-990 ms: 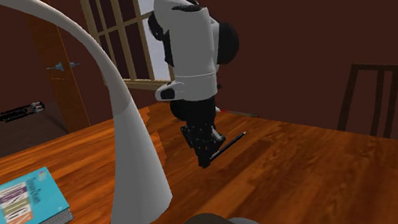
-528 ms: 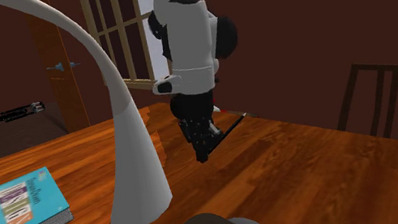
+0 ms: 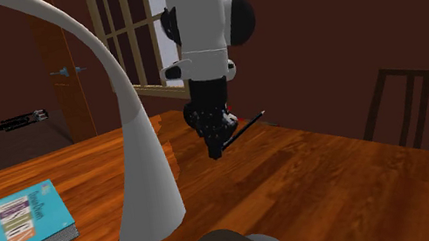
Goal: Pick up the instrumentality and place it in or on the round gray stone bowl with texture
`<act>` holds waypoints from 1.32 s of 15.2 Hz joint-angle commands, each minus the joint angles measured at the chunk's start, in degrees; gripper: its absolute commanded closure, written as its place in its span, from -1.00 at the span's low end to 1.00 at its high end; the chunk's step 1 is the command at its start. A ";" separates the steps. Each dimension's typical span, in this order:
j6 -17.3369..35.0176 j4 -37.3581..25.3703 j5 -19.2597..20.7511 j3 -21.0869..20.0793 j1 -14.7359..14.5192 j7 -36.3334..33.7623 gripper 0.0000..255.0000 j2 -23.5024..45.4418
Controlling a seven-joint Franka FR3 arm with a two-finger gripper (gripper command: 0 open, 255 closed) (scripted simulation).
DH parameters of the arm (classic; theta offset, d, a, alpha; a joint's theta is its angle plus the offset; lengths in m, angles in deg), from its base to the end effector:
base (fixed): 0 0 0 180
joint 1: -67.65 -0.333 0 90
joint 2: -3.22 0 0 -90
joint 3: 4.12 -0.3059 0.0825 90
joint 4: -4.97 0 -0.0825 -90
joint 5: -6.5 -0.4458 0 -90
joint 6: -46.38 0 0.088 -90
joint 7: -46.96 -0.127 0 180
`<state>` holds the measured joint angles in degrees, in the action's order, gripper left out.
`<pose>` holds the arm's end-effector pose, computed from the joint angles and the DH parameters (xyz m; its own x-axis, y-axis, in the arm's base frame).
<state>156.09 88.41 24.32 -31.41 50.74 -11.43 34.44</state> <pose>0.5863 0.4645 0.3416 0.9807 -0.1933 0.0296 -0.1945 -0.9798 0.0471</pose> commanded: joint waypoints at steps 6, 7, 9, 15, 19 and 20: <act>-4.88 -3.85 -0.80 -0.44 -0.24 0.79 1.00 -1.19; -5.58 -4.46 -0.88 -0.48 -0.30 0.89 1.00 -1.30; -7.00 -5.75 -1.03 -0.57 -0.44 1.09 1.00 -1.48; -11.48 -10.19 -1.29 -0.74 -1.03 1.65 1.00 -1.66; -14.68 -13.70 -1.30 -0.78 -1.62 2.00 1.00 -1.42; -15.52 -14.67 -1.27 -0.78 -1.80 2.09 1.00 -1.31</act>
<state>141.39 74.55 23.06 -32.16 49.13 -9.35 33.11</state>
